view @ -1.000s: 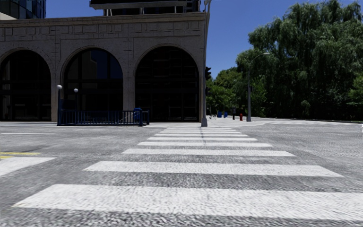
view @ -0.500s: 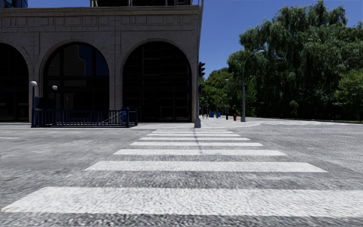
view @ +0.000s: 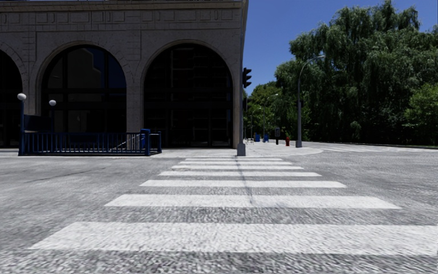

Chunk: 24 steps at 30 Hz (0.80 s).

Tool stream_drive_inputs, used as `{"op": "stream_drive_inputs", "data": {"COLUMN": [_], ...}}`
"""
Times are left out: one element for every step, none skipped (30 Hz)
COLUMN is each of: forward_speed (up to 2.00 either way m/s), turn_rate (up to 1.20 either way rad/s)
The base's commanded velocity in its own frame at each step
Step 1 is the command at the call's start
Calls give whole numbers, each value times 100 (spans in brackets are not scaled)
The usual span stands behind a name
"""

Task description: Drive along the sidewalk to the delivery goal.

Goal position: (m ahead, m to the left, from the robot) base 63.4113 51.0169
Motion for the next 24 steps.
{"op": "stream_drive_inputs", "data": {"forward_speed": [200, 200, 200, 200, 200, 200, 200, 200, 200, 200, 200, 200, 200, 200, 200, 200, 200, 200, 200, 200, 200, 200, 200, 200], "turn_rate": [0, 0, 0, 0, 0, 0, 0, 0, 0, 0, 0, 0, 0, 0, 0, 0, 0, 0, 0, 0, 0, 0, 0, 0]}}
